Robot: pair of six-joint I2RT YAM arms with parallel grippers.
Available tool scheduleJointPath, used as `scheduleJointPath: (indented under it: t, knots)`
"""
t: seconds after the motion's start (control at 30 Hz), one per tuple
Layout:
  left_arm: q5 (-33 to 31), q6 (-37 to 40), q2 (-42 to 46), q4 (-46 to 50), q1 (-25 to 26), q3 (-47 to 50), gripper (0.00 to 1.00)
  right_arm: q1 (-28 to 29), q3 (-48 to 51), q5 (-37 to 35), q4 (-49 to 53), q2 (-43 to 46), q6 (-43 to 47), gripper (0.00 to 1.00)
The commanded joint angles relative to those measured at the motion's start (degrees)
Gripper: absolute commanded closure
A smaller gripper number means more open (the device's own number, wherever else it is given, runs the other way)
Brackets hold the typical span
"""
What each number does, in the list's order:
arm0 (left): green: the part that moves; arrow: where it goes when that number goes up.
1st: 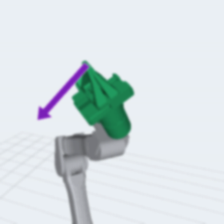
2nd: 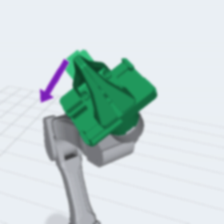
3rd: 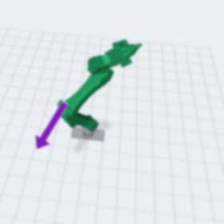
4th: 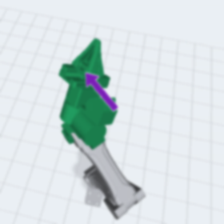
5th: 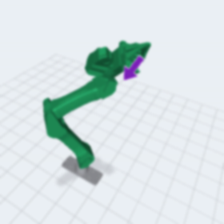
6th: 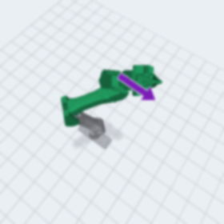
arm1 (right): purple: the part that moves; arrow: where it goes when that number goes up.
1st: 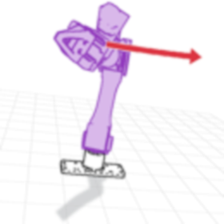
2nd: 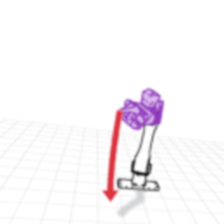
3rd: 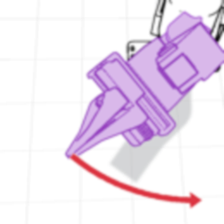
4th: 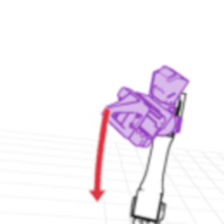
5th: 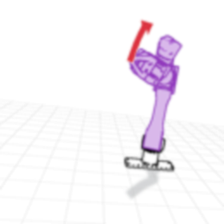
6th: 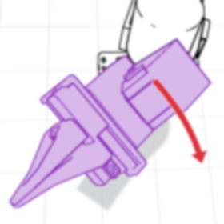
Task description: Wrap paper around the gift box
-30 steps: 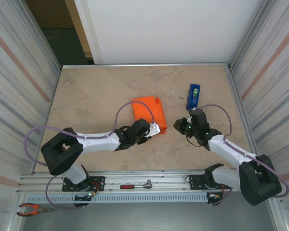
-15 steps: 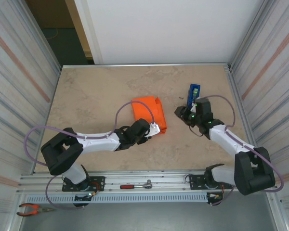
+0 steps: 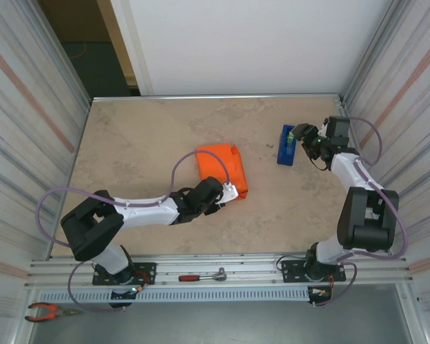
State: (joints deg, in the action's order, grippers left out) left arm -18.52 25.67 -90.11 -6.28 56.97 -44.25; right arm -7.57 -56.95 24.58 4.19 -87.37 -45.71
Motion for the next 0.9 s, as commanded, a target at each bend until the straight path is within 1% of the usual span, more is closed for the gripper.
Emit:
scheduleJointPath:
  t: [0.0, 0.03, 0.13, 0.2, 0.27, 0.47, 0.63, 0.87]
  knots:
    - [1.2, -1.3, -2.1, 3.2, -0.6, 0.4, 0.50, -2.8, -1.4, 6.2, 0.0, -4.0, 2.8, 0.44]
    - [1.3, -1.4, -2.2, 3.2, -0.6, 0.3, 0.50, -3.5, -1.5, 7.8, -1.4, -5.4, 2.6, 0.47]
    - [1.5, -1.3, -2.2, 3.2, -0.6, 0.3, 0.50, -4.3, -2.2, 11.4, -3.4, -9.0, 2.9, 0.51]
    - [1.6, -1.6, -2.2, 3.2, -0.6, 0.3, 0.50, -4.3, -2.6, 12.8, -4.2, -10.8, 3.4, 0.56]
    - [1.6, -1.6, -2.2, 3.3, -0.6, 0.3, 0.50, -4.3, -3.0, 14.2, -4.8, -12.4, 3.5, 0.58]
    - [1.9, -1.8, -2.2, 3.5, -0.6, 0.3, 0.50, -4.1, -3.3, 16.2, -6.4, -15.9, 3.7, 0.61]
    - [2.1, -1.9, -2.4, 3.8, -0.6, 0.2, 0.50, -3.3, -3.5, 17.3, -7.6, -18.2, 3.8, 0.66]
    - [2.1, -1.9, -2.6, 3.7, -0.6, 0.3, 0.50, -3.0, -2.8, 17.4, -8.7, -19.8, 3.5, 0.69]
